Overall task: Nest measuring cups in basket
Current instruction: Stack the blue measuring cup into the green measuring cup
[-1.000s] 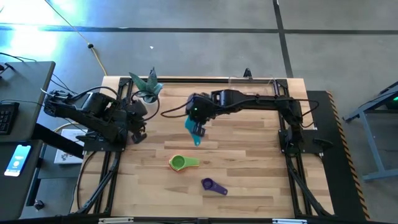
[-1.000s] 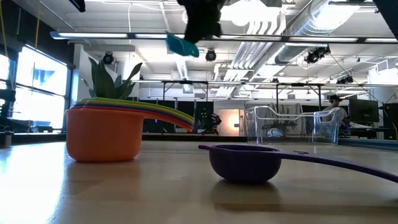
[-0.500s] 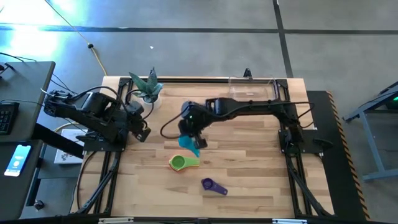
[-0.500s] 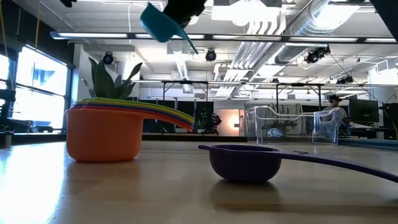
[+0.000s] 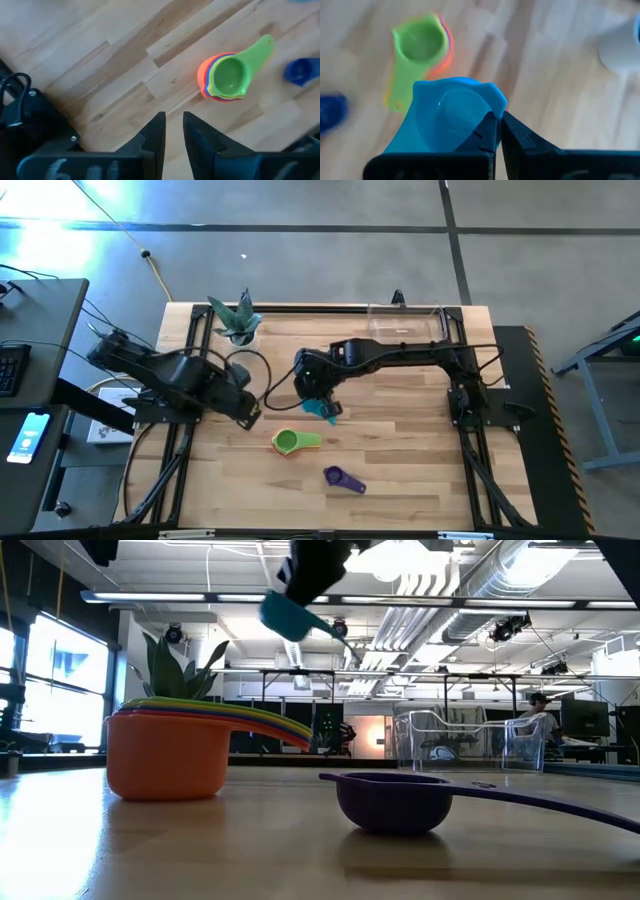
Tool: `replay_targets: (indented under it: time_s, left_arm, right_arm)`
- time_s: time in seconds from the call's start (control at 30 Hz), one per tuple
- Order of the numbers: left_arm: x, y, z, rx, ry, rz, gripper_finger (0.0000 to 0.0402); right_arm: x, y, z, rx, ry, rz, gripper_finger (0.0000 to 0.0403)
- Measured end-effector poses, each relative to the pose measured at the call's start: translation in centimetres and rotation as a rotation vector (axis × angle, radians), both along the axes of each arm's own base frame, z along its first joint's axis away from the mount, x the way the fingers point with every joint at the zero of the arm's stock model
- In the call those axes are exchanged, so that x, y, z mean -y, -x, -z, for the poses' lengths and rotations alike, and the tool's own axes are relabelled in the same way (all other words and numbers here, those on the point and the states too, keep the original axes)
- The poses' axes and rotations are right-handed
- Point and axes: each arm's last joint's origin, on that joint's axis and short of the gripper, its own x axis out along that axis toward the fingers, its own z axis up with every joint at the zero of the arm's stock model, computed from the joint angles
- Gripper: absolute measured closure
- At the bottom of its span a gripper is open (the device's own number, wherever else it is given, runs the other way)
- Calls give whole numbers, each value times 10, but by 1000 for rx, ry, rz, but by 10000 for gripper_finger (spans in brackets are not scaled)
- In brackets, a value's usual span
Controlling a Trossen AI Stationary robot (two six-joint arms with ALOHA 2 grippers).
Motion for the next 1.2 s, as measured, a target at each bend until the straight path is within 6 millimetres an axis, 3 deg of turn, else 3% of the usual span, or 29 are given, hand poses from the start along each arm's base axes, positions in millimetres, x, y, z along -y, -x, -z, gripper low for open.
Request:
replay_targets:
  time_s: [0.33,0.73,0.97,1.2]
  left_arm:
    - [11,-32,32,-139,-86,23,355]
    - [25,-48,61,-204,-120,45,355]
    - [29,-48,110,-158,-28,-9,355]
    - [30,-48,146,-91,61,-51,355]
  right_arm:
    - [20,27,-14,-130,173,94,402]
    - [56,79,-78,-4,205,290,402]
    - [64,105,-104,71,182,366,402]
    - [64,111,-110,89,182,371,402]
